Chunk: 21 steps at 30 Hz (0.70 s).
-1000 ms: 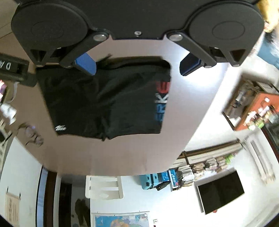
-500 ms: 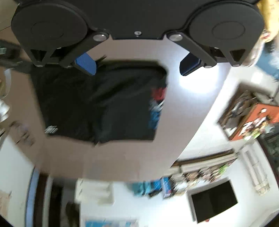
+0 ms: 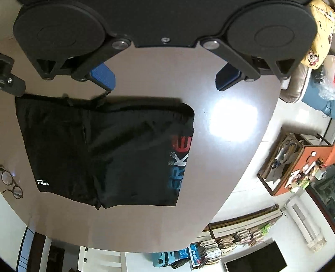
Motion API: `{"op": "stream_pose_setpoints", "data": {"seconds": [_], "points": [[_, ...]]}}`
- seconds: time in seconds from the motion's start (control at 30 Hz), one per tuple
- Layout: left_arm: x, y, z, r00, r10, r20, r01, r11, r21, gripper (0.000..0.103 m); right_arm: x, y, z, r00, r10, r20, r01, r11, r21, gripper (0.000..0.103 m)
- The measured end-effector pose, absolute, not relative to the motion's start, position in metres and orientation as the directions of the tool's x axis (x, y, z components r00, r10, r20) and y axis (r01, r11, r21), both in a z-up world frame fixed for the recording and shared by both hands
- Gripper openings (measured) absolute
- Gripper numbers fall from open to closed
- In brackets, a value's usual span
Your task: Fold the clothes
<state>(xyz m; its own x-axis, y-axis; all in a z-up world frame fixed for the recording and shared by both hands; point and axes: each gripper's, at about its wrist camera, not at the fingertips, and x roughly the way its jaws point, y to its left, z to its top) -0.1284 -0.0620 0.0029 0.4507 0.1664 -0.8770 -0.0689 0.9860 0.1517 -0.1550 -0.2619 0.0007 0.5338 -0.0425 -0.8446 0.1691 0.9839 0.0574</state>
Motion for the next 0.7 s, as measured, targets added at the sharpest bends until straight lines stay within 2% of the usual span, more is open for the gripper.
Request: {"op": "stream_pose_setpoints", "data": {"seconds": [0.2,0.37,0.5,0.7], "points": [[-0.127,-0.056,0.009,0.480,0.141,-0.866,-0.084,0.990,0.114,0.103,-0.151,-0.262,0.002,0.541,-0.045,-0.840,0.162,0.985,0.052,0.103],[-0.132,-0.064,0.027,0.588,0.172,-0.790,-0.071,0.984,0.162,0.102,-0.149,-0.263,0.004,0.551,-0.049,-0.833,0.166,0.985,0.052,0.103],[-0.131,-0.069,0.029,0.577,0.216,-0.788,-0.080,0.975,0.208,0.102,-0.148,-0.262,0.005,0.557,-0.050,-0.829,0.165,0.985,0.051,0.103],[-0.131,-0.065,0.031,0.574,0.158,-0.804,-0.054,0.986,0.156,0.102,-0.148,-0.261,0.006,0.561,-0.046,-0.827,0.164,0.985,0.056,0.103]]}}
